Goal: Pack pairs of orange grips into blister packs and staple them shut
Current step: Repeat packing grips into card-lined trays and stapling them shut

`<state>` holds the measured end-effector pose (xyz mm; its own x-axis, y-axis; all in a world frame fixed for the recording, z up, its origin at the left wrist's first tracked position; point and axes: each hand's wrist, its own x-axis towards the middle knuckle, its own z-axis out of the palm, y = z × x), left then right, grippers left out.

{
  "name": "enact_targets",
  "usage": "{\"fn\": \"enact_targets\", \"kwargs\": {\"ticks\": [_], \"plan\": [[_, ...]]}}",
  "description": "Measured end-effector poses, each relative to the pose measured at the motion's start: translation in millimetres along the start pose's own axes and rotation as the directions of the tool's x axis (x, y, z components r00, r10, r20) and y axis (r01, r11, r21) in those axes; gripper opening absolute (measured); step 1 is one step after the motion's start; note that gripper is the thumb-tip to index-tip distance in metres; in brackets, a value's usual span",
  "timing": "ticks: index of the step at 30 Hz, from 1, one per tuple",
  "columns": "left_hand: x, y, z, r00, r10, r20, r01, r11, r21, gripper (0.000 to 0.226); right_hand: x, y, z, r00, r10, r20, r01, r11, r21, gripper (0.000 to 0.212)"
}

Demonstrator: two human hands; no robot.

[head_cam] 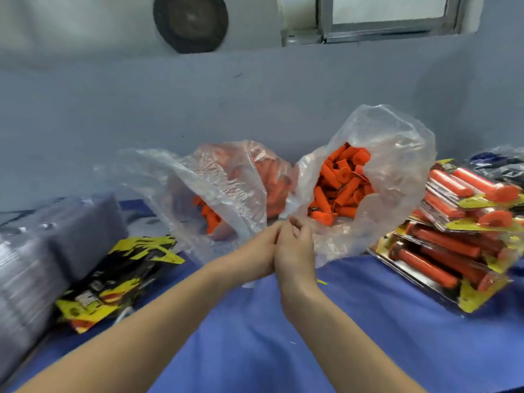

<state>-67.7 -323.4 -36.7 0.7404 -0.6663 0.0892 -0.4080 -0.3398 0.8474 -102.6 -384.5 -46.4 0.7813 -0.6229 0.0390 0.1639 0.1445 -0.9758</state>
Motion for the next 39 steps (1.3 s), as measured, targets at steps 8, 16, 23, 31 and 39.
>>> {"fn": "enact_targets", "kwargs": {"ticks": [8,16,23,31,39], "plan": [[-122,-66,-131,0.943,-0.202,-0.265,0.288,0.894,0.343,0.034,-77,44,130,0.913,0.136,0.385,-0.100,0.989,-0.113,0.029],[-209,-101,-263,0.634,-0.057,-0.772,0.763,0.211,0.611,0.043,-130,41,226,0.772,0.137,0.621,-0.005,0.978,-0.210,0.037],[-257,-122,-311,0.553,-0.315,-0.772,0.820,0.368,0.438,0.060,-177,39,274,0.590,-0.011,0.807,0.375,0.889,-0.262,0.032],[-260,-129,-313,0.476,-0.375,-0.795,0.857,0.402,0.324,0.054,-197,76,293,0.475,-0.070,0.877,0.619,0.735,-0.276,0.054],[-257,-130,-312,0.517,-0.225,-0.826,0.810,0.440,0.387,0.032,-200,90,293,0.439,-0.136,0.888,0.719,0.645,-0.257,0.062]]}}
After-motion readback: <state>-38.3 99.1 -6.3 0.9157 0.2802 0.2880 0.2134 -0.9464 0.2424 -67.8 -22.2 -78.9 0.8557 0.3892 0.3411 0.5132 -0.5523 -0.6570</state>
